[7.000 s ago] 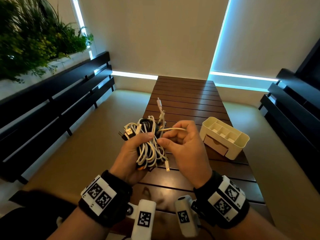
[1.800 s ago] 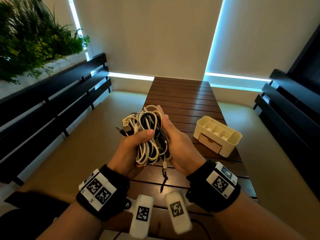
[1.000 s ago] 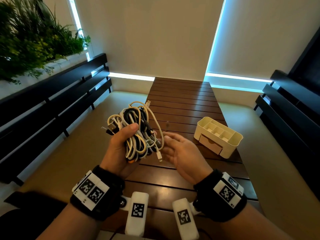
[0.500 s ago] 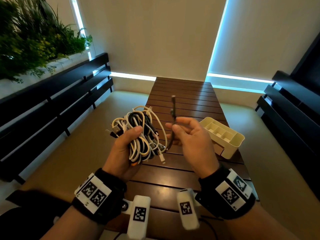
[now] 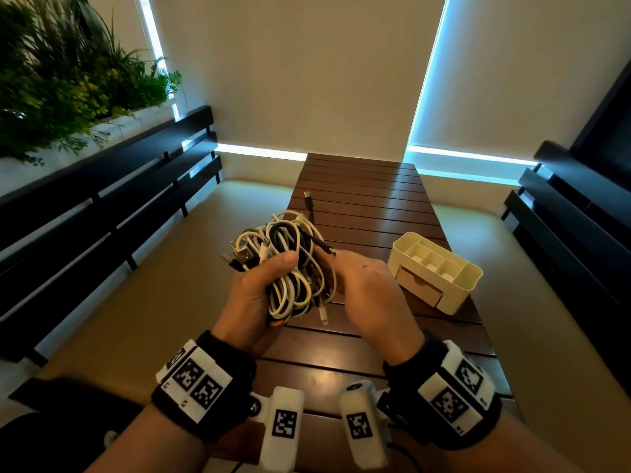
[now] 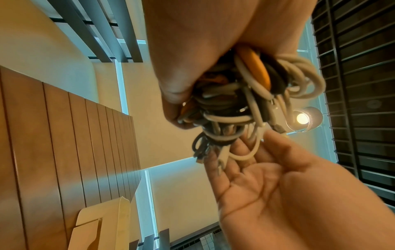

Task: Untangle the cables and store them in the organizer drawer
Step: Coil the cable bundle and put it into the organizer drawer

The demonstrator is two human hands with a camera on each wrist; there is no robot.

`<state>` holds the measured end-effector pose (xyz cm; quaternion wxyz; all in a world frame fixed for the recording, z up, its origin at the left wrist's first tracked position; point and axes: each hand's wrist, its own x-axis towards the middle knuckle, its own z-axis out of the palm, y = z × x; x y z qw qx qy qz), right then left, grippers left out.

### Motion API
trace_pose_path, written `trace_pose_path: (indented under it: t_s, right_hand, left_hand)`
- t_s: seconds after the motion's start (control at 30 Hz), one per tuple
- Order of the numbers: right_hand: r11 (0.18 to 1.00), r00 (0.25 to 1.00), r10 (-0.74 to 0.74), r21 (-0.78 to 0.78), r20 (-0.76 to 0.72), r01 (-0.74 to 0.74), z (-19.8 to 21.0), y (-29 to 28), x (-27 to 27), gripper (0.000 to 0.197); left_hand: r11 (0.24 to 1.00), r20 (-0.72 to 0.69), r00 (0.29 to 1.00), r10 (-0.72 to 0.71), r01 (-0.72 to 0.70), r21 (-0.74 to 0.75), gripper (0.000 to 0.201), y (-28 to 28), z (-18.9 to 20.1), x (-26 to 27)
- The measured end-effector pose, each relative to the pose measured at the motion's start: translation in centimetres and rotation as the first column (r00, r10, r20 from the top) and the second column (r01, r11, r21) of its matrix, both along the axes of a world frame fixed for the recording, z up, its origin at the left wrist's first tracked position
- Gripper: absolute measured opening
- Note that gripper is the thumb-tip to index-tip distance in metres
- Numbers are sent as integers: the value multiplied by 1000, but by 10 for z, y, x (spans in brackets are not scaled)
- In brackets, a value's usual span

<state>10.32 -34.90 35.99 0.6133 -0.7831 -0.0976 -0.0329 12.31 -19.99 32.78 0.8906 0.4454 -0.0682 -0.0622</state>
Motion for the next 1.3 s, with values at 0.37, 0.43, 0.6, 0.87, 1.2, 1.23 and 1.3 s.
trace_pose_path:
  t_s: [0.37,0.43,0.6,0.87,1.2,1.23,1.3]
  right_hand:
    - [986,988,-38,-155,153,62,2,7,1,24]
    - [959,979,-40,-267,200,94,-4,9,4,27]
    - [958,988,9,-284,156,36,-4,10,7,27]
    - [984,998,61,-169,-17,-63,-10,0,20,22]
    - [971,999,29,-236,-27,-34,-15,-11,31,12]
    - [978,999,-20,-206,-27,14,-16,-11,32,16]
    - [972,995,-95,-214,14,96,-18,-11,33,29]
  left_hand:
    - [998,52,998,35,-38,49,55,3,1,-1]
    - [997,41,998,37,-39,62,48,2,1,-1]
    - [997,37,999,32,-35,74,41,0,1,-1]
    - [998,-15,1000,19,-18,62,60,0,-1,5]
    - [997,-60,998,-15,19,69,64,-4,-15,5]
    - [997,-68,998,-18,23,71,64,-5,-15,6]
    - [997,-81,997,-15,21,74,66,-6,-16,6]
